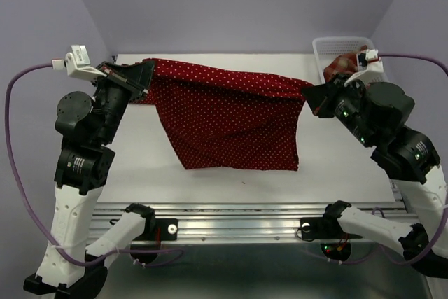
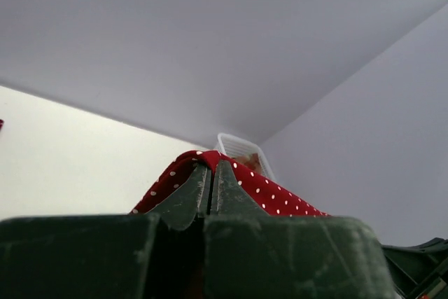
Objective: Fold and stack the skirts
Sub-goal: Flatten the skirt out
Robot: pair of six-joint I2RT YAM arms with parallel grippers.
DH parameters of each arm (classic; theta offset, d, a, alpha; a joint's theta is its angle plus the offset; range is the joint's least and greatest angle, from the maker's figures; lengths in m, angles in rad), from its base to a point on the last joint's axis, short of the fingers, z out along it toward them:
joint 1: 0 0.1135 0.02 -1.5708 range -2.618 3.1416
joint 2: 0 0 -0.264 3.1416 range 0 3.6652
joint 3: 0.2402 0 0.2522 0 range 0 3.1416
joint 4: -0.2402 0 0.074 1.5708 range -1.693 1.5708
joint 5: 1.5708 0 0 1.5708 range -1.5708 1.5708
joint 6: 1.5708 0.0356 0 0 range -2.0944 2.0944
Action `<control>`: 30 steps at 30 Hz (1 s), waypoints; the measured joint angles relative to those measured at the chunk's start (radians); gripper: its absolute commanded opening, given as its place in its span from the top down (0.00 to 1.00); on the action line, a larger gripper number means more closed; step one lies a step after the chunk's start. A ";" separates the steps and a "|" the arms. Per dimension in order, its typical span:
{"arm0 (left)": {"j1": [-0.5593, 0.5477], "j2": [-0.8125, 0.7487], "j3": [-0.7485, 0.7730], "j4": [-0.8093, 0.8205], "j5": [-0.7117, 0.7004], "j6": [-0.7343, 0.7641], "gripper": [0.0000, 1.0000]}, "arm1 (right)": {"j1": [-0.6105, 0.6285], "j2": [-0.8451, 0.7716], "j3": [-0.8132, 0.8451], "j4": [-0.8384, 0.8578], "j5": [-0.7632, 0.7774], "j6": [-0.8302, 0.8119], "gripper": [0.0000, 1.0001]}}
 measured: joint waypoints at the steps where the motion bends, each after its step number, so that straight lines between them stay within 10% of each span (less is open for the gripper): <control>1: 0.000 0.001 0.006 -0.004 -0.021 0.004 1.00 | 0.000 0.017 0.008 0.004 0.001 -0.011 0.99; 12: 0.134 0.399 0.103 -0.025 -0.011 0.044 1.00 | -0.289 0.512 0.035 0.096 -0.264 -0.116 0.99; 22: 0.224 0.665 0.440 -0.074 0.146 0.111 1.00 | -0.421 0.718 0.487 0.097 -0.507 -0.193 1.00; 30: 0.223 0.379 -0.113 0.187 0.248 0.113 1.00 | -0.422 0.477 -0.008 0.195 -0.501 -0.186 0.93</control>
